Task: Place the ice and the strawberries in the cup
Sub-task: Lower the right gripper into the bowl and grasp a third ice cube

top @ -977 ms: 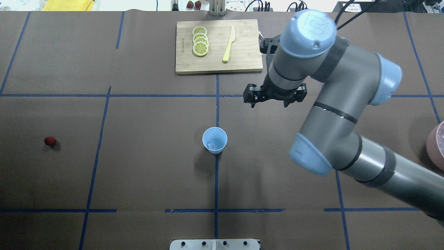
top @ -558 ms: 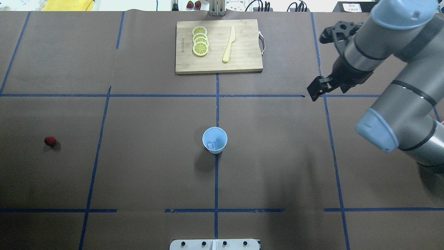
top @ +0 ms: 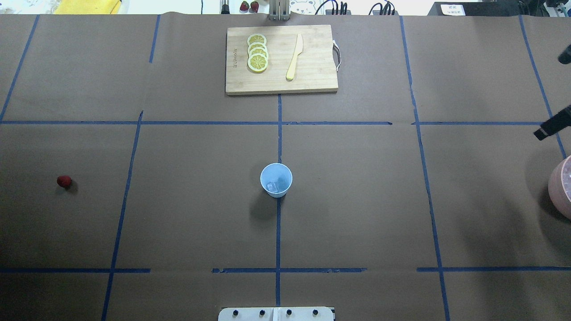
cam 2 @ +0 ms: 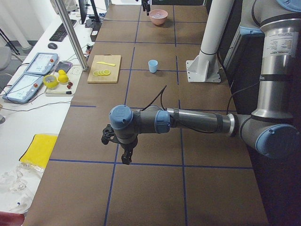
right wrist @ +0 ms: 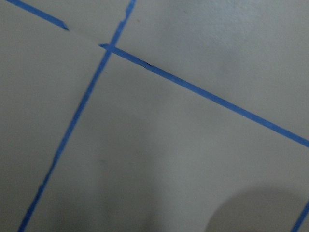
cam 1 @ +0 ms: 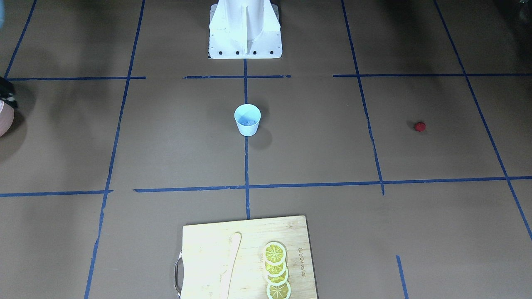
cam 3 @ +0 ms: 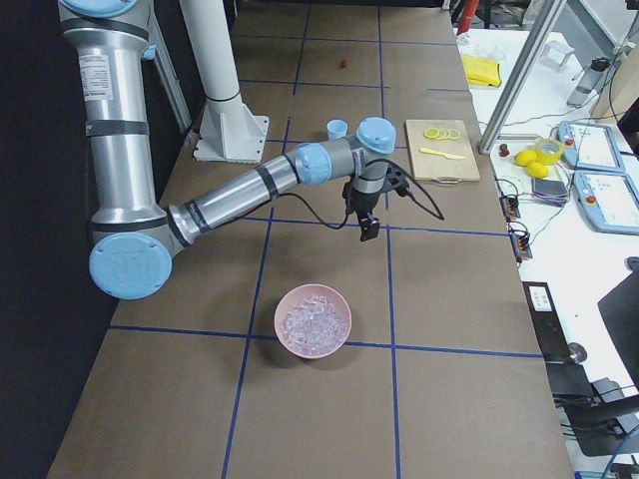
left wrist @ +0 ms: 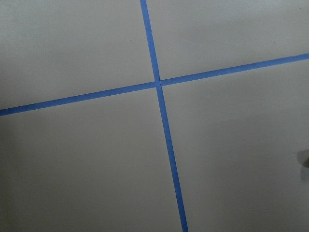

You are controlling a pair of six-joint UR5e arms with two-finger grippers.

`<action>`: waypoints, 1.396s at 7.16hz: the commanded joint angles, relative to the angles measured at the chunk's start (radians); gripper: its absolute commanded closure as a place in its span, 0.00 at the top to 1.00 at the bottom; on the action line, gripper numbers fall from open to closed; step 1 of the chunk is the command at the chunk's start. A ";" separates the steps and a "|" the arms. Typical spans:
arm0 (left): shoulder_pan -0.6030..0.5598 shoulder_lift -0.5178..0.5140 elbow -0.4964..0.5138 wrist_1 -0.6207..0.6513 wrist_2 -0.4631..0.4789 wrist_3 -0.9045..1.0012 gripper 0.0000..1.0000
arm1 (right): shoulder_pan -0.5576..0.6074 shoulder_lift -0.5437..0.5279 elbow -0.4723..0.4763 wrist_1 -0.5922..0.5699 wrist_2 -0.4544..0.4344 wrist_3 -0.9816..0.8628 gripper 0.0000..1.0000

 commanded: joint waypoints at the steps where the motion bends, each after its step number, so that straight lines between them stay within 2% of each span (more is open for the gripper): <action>1: 0.000 0.000 -0.002 -0.001 -0.002 0.000 1.00 | 0.041 -0.221 -0.048 0.256 0.009 -0.005 0.98; 2: 0.000 0.000 -0.002 -0.001 -0.002 0.000 1.00 | 0.041 -0.278 -0.068 0.379 -0.014 0.105 0.97; 3: 0.000 0.000 -0.002 -0.001 -0.002 0.000 1.00 | 0.041 -0.327 -0.116 0.502 -0.042 0.133 0.95; 4: 0.000 0.000 0.000 -0.001 -0.002 0.000 1.00 | 0.041 -0.329 -0.165 0.550 -0.044 0.143 0.91; 5: 0.000 0.000 0.000 -0.001 -0.002 0.000 1.00 | 0.041 -0.331 -0.196 0.550 -0.044 0.144 0.83; 6: 0.000 0.000 -0.002 0.000 -0.002 0.000 1.00 | 0.041 -0.331 -0.217 0.552 -0.044 0.143 0.79; 10: 0.000 0.000 -0.002 0.001 -0.002 0.000 1.00 | 0.045 -0.317 -0.240 0.553 -0.083 0.128 0.74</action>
